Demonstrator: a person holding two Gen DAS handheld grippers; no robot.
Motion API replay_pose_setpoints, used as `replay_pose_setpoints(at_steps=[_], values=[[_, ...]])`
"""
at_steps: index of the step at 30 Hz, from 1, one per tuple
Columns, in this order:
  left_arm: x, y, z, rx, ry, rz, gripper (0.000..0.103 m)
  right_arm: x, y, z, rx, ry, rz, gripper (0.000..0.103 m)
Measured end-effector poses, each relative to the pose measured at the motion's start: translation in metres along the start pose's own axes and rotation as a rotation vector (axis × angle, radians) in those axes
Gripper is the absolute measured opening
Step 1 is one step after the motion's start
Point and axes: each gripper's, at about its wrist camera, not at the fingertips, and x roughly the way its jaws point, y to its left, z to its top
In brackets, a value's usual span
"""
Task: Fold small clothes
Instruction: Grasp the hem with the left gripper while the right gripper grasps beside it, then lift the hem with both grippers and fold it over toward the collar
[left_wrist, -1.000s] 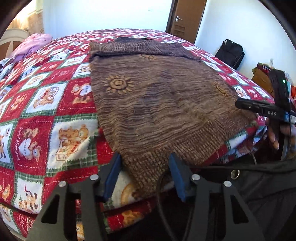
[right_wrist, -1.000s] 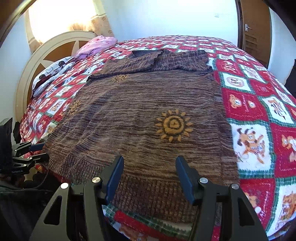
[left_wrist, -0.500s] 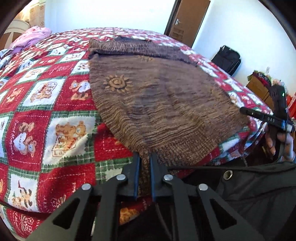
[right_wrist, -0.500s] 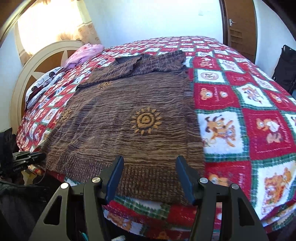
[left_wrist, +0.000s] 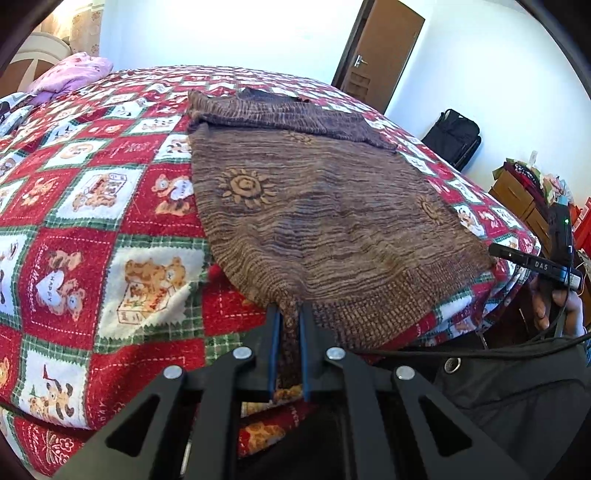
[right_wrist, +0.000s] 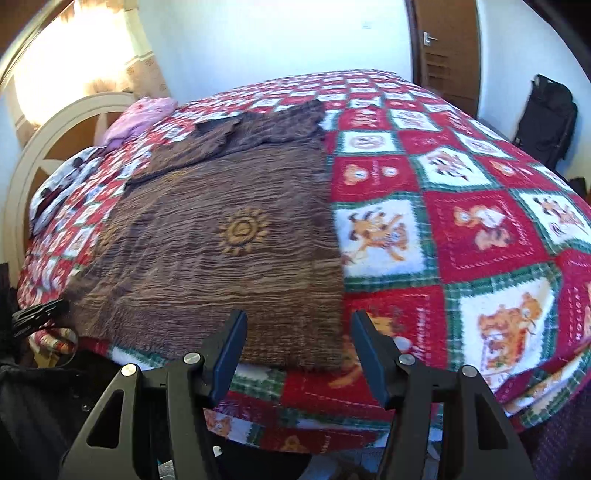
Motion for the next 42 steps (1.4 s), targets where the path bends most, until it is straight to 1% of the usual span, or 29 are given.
replay_pose_setpoints(at_steps=[1, 3, 4, 6, 7, 8, 10, 11, 13, 14, 15, 21, 26, 35, 42], values=[[0.0, 0.001, 0.0, -0.002, 0.0, 0.001, 0.01, 0.003, -0.002, -0.001, 0.008, 0.021, -0.001, 0.06], [0.0, 0.002, 0.0, -0.008, -0.002, 0.003, 0.01, 0.003, -0.003, -0.005, 0.017, 0.024, 0.01, 0.059], [0.0, 0.003, 0.0, -0.011, -0.006, 0.003, 0.01, 0.003, -0.002, -0.006, 0.016, 0.024, 0.02, 0.056], [-0.002, 0.004, 0.001, -0.021, -0.018, 0.002, 0.01, 0.003, 0.001, -0.008, 0.024, 0.034, 0.078, 0.048], [-0.003, 0.005, 0.001, -0.023, -0.022, 0.001, 0.01, 0.003, 0.003, -0.009, 0.025, 0.039, 0.095, 0.046], [-0.003, 0.005, 0.001, -0.025, -0.026, -0.001, 0.01, 0.004, 0.006, -0.009, 0.009, 0.037, 0.083, 0.043], [-0.003, 0.004, 0.001, -0.021, -0.027, -0.004, 0.01, 0.006, 0.007, -0.01, -0.012, 0.022, 0.048, 0.011], [-0.002, 0.004, 0.001, -0.017, -0.025, -0.003, 0.01, 0.006, 0.002, -0.01, 0.012, 0.013, 0.046, 0.009], [-0.002, 0.003, 0.001, -0.012, -0.028, 0.003, 0.01, 0.005, -0.006, -0.01, 0.053, -0.004, 0.084, 0.007], [-0.003, 0.004, 0.001, -0.011, -0.037, 0.004, 0.01, 0.002, -0.007, -0.01, 0.058, -0.025, 0.086, 0.007], [-0.006, 0.004, 0.003, -0.011, -0.05, 0.004, 0.01, 0.0, -0.006, -0.009, 0.056, -0.038, 0.086, 0.007], [-0.028, 0.011, 0.02, -0.039, -0.137, 0.002, 0.009, -0.022, 0.001, 0.003, 0.055, -0.16, 0.143, 0.007], [-0.043, 0.014, 0.033, -0.045, -0.192, -0.007, 0.009, -0.04, 0.009, 0.018, 0.034, -0.244, 0.158, 0.007], [-0.053, 0.005, 0.064, -0.009, -0.264, -0.023, 0.009, -0.061, 0.011, 0.05, 0.038, -0.34, 0.156, 0.007], [-0.055, 0.012, 0.087, -0.041, -0.304, -0.042, 0.009, -0.068, 0.011, 0.074, 0.041, -0.389, 0.165, 0.007]])
